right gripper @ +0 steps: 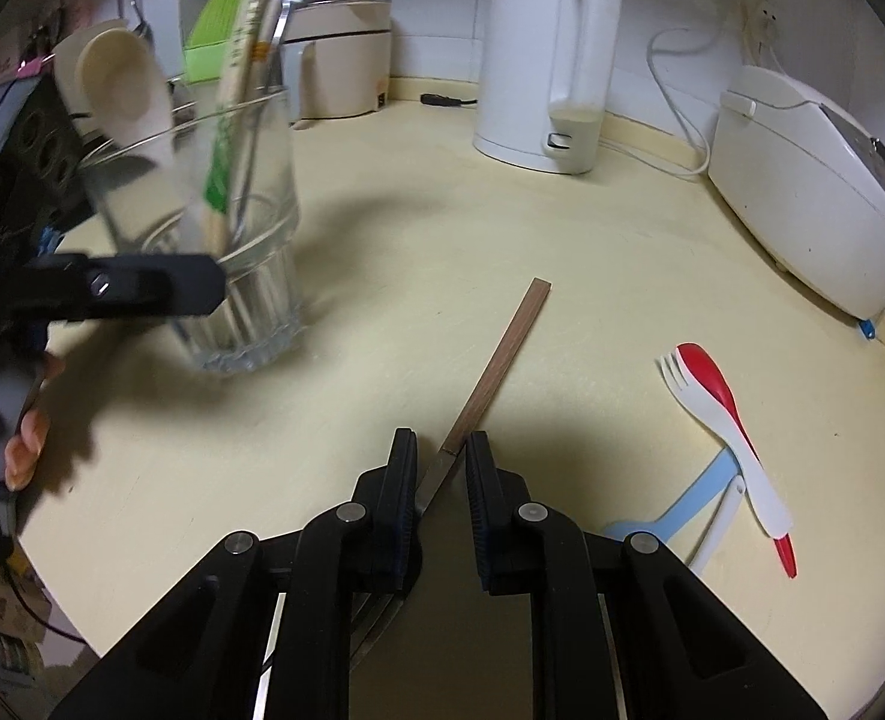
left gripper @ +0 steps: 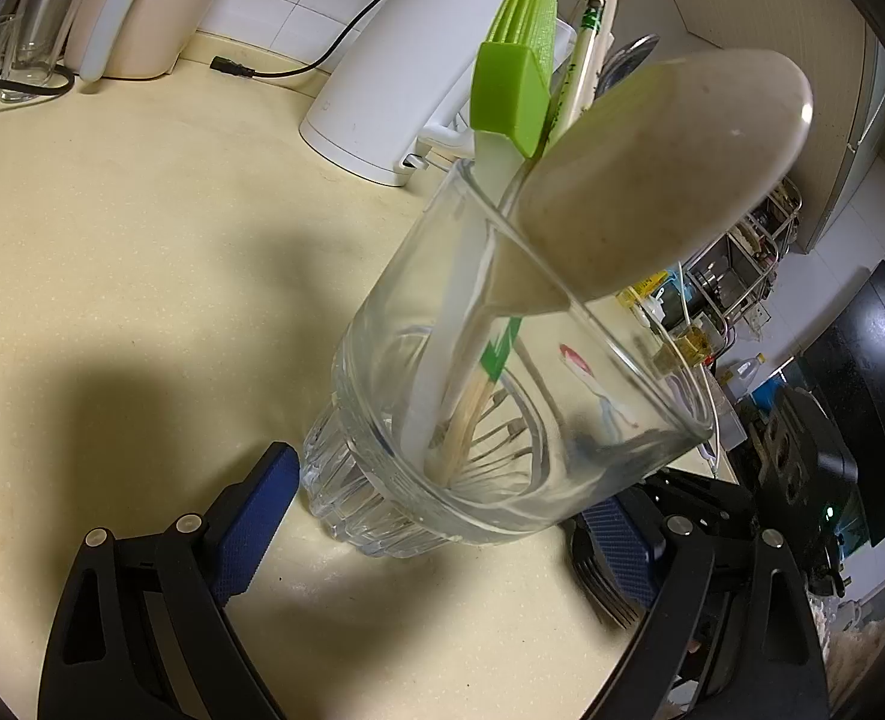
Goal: Organize utensils
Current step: 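Lower the right gripper onto the brown-handled fork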
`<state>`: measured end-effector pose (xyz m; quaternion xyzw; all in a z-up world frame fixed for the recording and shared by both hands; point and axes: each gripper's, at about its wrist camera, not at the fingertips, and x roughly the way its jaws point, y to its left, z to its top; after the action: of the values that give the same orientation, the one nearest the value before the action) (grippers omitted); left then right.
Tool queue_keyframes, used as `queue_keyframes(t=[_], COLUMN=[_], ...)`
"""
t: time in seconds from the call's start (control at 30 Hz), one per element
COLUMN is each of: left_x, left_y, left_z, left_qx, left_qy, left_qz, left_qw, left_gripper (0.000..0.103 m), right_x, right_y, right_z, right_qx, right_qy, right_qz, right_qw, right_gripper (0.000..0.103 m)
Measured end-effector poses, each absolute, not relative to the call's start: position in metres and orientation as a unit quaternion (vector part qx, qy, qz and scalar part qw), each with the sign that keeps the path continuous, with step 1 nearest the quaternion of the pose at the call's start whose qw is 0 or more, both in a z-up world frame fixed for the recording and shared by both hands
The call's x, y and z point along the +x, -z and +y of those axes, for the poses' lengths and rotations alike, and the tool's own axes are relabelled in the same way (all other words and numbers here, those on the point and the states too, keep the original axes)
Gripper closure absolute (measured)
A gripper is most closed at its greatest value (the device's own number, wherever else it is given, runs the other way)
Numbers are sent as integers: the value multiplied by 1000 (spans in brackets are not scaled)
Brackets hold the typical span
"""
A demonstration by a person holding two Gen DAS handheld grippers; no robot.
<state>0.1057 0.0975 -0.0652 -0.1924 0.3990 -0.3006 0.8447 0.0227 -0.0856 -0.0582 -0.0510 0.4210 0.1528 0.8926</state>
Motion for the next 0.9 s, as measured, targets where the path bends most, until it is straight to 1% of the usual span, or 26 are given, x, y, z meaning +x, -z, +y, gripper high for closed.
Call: queue_keyframes(t=[0.63, 0.77, 0.9], left_x=[106, 106, 106], left_y=[65, 65, 65], left_z=[98, 98, 98], left_qx=[-192, -193, -193], left_qy=[301, 301, 301], left_qz=[399, 399, 399], left_qw=[845, 845, 845], left_gripper=[9, 9, 9], right_x=[-8, -7, 0], right_y=[57, 57, 57], right_z=[-94, -102, -120], right_qx=[-41, -1, 63], right_qy=[-182, -178, -173], right_qz=[421, 427, 441], right_qw=[888, 887, 879], right_gripper=[86, 86, 86])
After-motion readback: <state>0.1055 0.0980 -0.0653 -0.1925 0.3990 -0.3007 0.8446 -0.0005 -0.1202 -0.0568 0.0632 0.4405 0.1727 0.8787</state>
